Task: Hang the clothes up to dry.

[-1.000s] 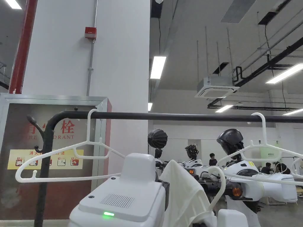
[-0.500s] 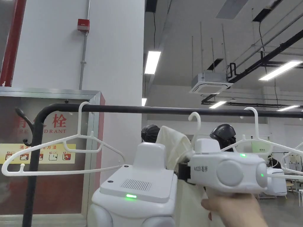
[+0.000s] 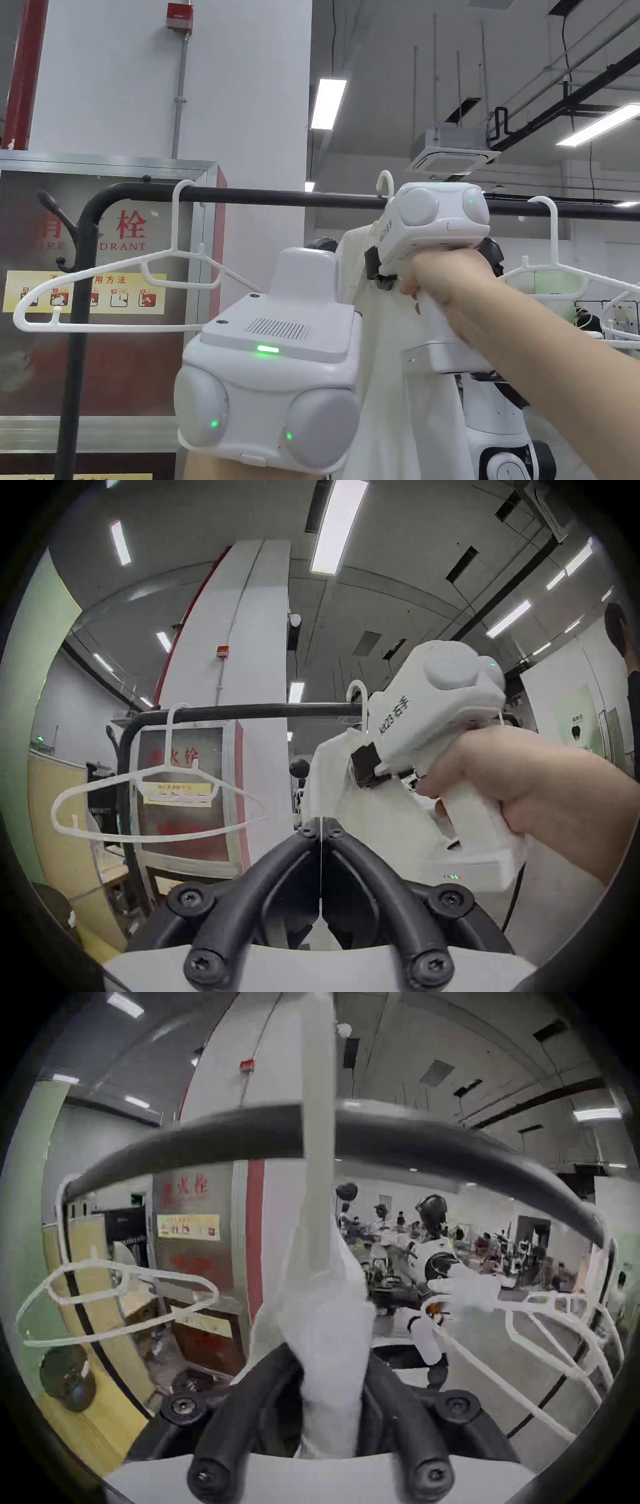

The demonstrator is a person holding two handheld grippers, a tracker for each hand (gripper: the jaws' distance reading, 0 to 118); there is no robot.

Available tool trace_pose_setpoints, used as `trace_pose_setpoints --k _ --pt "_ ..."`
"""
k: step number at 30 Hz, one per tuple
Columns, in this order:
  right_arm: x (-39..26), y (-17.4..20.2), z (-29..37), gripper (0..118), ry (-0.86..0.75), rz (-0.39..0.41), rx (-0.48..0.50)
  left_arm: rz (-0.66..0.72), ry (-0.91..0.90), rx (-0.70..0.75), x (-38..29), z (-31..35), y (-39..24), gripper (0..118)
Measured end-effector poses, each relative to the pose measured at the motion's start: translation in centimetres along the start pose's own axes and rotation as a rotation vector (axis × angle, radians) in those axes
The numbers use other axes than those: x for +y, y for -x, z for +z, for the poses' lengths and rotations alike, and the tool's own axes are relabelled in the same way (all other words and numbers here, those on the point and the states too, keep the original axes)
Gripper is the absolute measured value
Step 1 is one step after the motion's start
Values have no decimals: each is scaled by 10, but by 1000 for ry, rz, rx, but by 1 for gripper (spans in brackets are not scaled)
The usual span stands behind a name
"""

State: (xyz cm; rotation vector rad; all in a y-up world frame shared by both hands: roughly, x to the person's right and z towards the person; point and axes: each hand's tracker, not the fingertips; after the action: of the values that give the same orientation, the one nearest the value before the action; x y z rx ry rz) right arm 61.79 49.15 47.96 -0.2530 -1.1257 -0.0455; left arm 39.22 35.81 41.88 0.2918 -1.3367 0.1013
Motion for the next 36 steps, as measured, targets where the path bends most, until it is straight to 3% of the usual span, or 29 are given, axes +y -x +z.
trace_pose_setpoints --k 2,4,5,6,8,12,13,15,16,17,25,27,34,36 --pt "5 -7 -14 5 64 -99 56 1 3 4 -2 -1 2 0" --pt "8 -6 -30 5 112 -71 33 -4 6 6 -4 -3 2 0" --pt "6 -2 -35 5 136 1 -17 -7 11 5 -5 -3 2 0" --pt "4 -2 -38 5 135 4 -24 -7 14 6 -6 -4 3 0" --pt "-1 -3 -40 5 82 -66 -3 0 17 6 -9 -5 5 0" --pt "-3 -2 -34 7 72 -36 -8 -18 26 11 -13 -5 7 0" --pt "-6 -3 -33 16 60 -46 -8 -21 31 11 -14 -6 7 0" --pt "-12 -6 -24 76 -13 -91 7 -10 36 13 -15 -8 9 0" --pt "-19 -7 -17 99 -55 -92 1 -2 36 10 -16 -8 9 0" --pt "-27 -7 -5 110 -92 -91 -28 -3 44 12 -16 -9 9 0" --pt "-93 -19 118 111 -580 -4 28 0 70 -8 -25 -9 4 0" --pt "-109 -20 145 111 -616 33 10 -9 74 -10 -28 -7 1 0" --pt "-187 -40 213 111 -630 -70 145 29 71 -21 -35 12 2 0" --pt "-211 -43 227 110 -634 -87 119 23 67 -9 -38 20 3 0"
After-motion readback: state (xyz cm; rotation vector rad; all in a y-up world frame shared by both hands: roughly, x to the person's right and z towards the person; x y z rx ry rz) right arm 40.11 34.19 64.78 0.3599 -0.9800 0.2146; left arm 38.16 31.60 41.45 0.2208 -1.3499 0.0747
